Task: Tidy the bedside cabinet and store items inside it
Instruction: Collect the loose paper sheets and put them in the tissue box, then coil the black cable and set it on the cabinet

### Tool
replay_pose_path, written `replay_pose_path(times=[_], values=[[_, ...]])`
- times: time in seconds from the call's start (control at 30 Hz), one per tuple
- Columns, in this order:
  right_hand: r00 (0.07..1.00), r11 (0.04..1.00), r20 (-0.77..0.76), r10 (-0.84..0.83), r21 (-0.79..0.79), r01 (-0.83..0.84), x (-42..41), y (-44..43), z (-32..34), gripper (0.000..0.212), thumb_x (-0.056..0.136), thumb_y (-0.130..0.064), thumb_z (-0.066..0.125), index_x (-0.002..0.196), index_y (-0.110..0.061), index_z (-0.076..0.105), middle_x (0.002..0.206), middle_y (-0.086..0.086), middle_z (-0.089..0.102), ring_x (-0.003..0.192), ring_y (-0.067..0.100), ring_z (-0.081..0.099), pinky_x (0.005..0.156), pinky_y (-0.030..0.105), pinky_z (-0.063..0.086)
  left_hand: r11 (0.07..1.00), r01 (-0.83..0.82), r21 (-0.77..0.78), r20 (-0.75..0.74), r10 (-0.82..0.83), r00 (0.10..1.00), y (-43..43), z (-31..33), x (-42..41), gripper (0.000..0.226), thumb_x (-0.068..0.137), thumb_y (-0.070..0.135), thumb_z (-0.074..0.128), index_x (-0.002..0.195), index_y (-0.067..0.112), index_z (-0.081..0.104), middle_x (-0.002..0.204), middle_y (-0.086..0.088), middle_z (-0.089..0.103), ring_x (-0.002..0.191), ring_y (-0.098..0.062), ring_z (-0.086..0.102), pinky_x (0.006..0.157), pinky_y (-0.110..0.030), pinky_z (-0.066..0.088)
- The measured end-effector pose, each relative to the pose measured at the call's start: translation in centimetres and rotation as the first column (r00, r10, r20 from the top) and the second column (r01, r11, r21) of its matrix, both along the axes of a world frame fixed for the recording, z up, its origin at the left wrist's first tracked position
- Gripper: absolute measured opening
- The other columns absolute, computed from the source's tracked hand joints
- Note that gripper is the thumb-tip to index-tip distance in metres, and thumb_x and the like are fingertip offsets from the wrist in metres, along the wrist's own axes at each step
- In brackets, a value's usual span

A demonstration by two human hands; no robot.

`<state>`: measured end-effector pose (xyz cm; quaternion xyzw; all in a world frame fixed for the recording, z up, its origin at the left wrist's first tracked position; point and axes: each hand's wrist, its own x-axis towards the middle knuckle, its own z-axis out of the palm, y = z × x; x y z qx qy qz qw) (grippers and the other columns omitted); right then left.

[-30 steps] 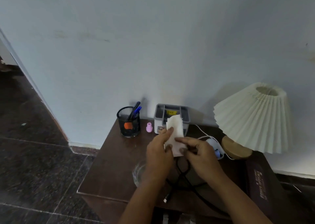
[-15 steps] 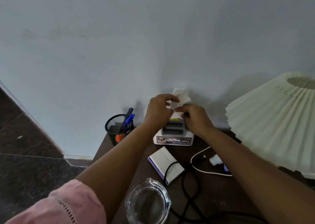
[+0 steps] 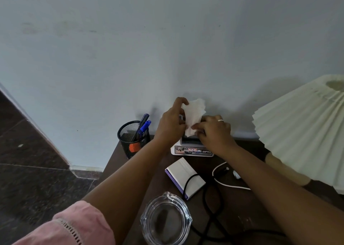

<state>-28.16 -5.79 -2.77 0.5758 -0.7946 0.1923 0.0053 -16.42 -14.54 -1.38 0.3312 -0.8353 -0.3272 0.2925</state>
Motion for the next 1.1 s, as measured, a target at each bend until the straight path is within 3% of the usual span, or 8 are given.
replay_pose_path(times=[0.17, 0.27, 0.37, 0.47, 0.67, 0.87, 0.97, 1.1], values=[[1.0, 0.993, -0.028, -0.011, 0.116, 0.014, 0.1, 0.8, 0.3, 0.034, 0.093, -0.031, 0.052, 0.127, -0.034, 0.057, 0.138, -0.003, 0.041, 0.128, 0.026, 0.027, 0.101, 0.039, 0.027, 0.996, -0.012, -0.085, 0.082, 0.019, 0.996, 0.5, 0.2, -0.5, 0.088, 0.071, -0.01, 0.058, 0.133, 0.042, 0.021, 0.08, -0.014, 0.06, 0.071, -0.029, 0.062, 0.072, -0.048, 0.056], [0.999, 0.983, -0.038, 0.005, 0.183, 0.002, 0.3, 1.4, 0.2, 0.035, 0.093, -0.036, 0.051, 0.128, -0.034, 0.055, 0.142, -0.001, 0.033, 0.13, 0.028, 0.023, 0.103, 0.042, 0.025, 0.996, -0.019, -0.091, 0.123, 0.031, 0.992, 0.6, 0.2, -0.6, 0.091, 0.073, -0.01, 0.055, 0.136, 0.043, 0.018, 0.074, -0.016, 0.059, 0.069, -0.03, 0.06, 0.07, -0.048, 0.055], [1.0, 0.988, 0.023, -0.017, 0.156, 0.013, 0.4, 1.4, 0.0, 0.029, 0.092, -0.034, 0.054, 0.12, -0.036, 0.061, 0.139, -0.001, 0.035, 0.129, 0.027, 0.024, 0.103, 0.042, 0.025, 0.997, -0.008, -0.073, 0.138, 0.018, 0.99, 0.3, 0.1, -0.9, 0.087, 0.074, -0.005, 0.061, 0.137, 0.04, 0.02, 0.076, -0.014, 0.06, 0.07, -0.029, 0.061, 0.072, -0.047, 0.055], [0.984, 0.998, 0.171, -0.052, 0.044, 0.045, 0.3, 1.1, 0.4, 0.025, 0.09, -0.025, 0.056, 0.112, -0.035, 0.065, 0.138, -0.002, 0.04, 0.13, 0.027, 0.028, 0.103, 0.041, 0.028, 0.997, 0.039, -0.073, 0.117, -0.031, 0.993, 0.1, 0.4, -1.0, 0.078, 0.079, -0.002, 0.062, 0.139, 0.034, 0.027, 0.093, -0.011, 0.064, 0.08, -0.026, 0.062, 0.08, -0.04, 0.055], [0.968, 0.992, 0.251, -0.033, -0.107, 0.061, 0.1, 0.5, 0.7, 0.035, 0.09, -0.008, 0.051, 0.117, -0.029, 0.059, 0.133, -0.002, 0.053, 0.125, 0.027, 0.043, 0.099, 0.043, 0.036, 0.978, 0.04, -0.204, 0.217, 0.005, 0.976, -0.7, -0.1, -1.0, 0.045, 0.09, 0.001, 0.051, 0.129, 0.023, 0.052, 0.121, -0.007, 0.063, 0.109, -0.024, 0.057, 0.089, -0.033, 0.046], [0.991, 1.0, 0.136, 0.014, 0.018, -0.016, 0.0, 0.2, 0.7, 0.06, 0.091, -0.003, 0.038, 0.142, -0.035, 0.033, 0.12, -0.005, 0.054, 0.13, 0.019, 0.035, 0.099, 0.039, 0.027, 0.875, 0.077, -0.479, 0.307, 0.085, 0.948, 0.1, -1.6, 0.0, 0.051, 0.093, 0.007, 0.045, 0.142, 0.015, 0.041, 0.141, 0.0, 0.05, 0.126, -0.022, 0.042, 0.093, -0.036, 0.041], [0.994, 0.994, 0.081, 0.076, 0.071, -0.082, 0.2, 0.2, 0.9, 0.065, 0.088, 0.002, 0.039, 0.142, -0.033, 0.032, 0.135, -0.006, 0.047, 0.134, 0.015, 0.029, 0.101, 0.04, 0.023, 0.868, 0.068, -0.492, 0.38, 0.144, 0.914, 0.1, -1.8, 0.6, 0.045, 0.093, 0.013, 0.042, 0.138, 0.017, 0.045, 0.138, 0.002, 0.052, 0.126, -0.021, 0.043, 0.092, -0.036, 0.039], [0.98, 0.999, 0.195, 0.035, -0.042, -0.028, 0.4, 0.0, 1.3, 0.063, 0.082, 0.006, 0.036, 0.13, -0.035, 0.043, 0.102, -0.006, 0.05, 0.126, 0.017, 0.036, 0.097, 0.039, 0.026, 0.888, 0.052, -0.457, 0.395, 0.15, 0.907, 0.4, -1.2, 1.3, 0.043, 0.095, 0.014, 0.04, 0.137, 0.017, 0.044, 0.137, 0.0, 0.052, 0.124, -0.023, 0.043, 0.092, -0.037, 0.04]])
